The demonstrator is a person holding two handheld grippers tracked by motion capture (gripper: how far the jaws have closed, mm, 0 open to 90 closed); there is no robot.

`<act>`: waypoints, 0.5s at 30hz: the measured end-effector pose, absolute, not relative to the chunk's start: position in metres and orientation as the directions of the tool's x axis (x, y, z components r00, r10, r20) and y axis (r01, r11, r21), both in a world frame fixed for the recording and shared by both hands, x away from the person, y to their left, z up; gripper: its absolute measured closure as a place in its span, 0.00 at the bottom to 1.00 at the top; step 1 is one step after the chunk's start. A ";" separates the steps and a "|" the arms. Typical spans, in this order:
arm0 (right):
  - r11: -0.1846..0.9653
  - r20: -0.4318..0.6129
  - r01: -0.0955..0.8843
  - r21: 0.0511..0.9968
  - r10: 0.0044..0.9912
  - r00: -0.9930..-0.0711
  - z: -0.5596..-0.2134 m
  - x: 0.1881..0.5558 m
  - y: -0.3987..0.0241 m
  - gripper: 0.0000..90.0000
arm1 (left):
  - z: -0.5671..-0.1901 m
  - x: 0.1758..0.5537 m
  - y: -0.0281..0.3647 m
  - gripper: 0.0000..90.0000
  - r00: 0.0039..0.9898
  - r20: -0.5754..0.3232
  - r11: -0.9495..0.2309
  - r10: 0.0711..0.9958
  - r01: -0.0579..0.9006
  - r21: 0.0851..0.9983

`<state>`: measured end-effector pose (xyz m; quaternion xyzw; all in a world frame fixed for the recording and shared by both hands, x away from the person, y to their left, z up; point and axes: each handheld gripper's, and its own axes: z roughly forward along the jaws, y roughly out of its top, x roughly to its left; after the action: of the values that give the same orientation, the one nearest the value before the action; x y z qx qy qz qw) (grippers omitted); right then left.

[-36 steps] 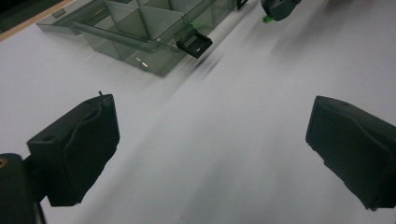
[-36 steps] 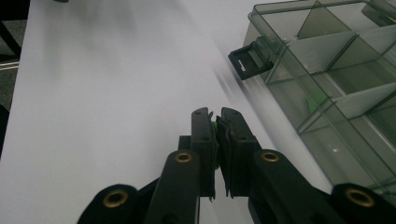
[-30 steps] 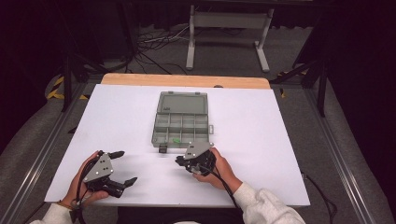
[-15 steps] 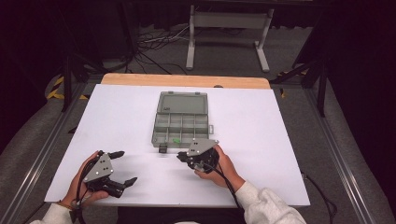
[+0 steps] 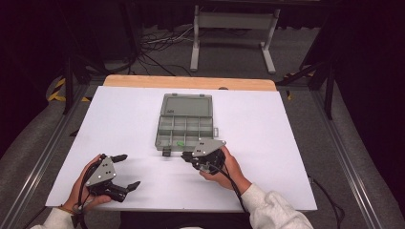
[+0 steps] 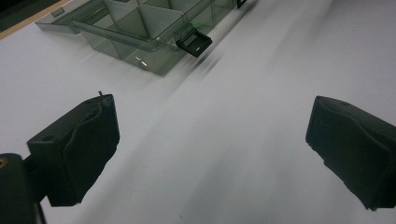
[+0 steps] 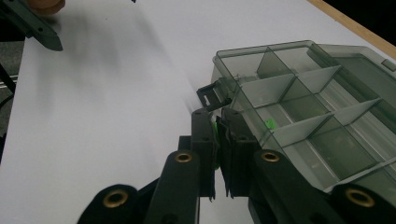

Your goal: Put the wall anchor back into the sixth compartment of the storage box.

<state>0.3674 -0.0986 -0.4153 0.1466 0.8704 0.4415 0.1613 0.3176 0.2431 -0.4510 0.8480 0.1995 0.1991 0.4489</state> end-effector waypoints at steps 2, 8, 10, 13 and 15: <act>0.567 -0.154 0.111 0.816 0.398 -0.904 -0.415 0.368 -0.099 0.94 | -0.451 0.318 0.243 0.04 0.841 0.160 -0.518 0.517 0.158 0.841; 0.559 -0.160 0.106 0.823 0.405 -0.900 -0.411 0.371 -0.099 0.94 | -0.451 0.318 0.243 0.04 0.842 0.161 -0.521 0.514 0.157 0.839; 0.552 -0.156 0.108 0.827 0.410 -0.899 -0.409 0.373 -0.099 0.94 | -0.451 0.318 0.243 0.04 0.842 0.161 -0.521 0.514 0.157 0.839; 0.547 -0.161 0.102 0.831 0.412 -0.897 -0.406 0.375 -0.099 0.94 | -0.451 0.318 0.243 0.04 0.841 0.157 -0.517 0.518 0.161 0.841; 0.543 -0.162 0.101 0.834 0.416 -0.895 -0.404 0.377 -0.099 0.94 | -0.451 0.318 0.243 0.04 0.842 0.161 -0.521 0.515 0.158 0.839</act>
<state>0.3766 -0.0986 -0.4045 0.1500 0.8611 0.4540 0.1731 0.3180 0.2430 -0.4512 0.8488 0.1981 0.1995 0.4477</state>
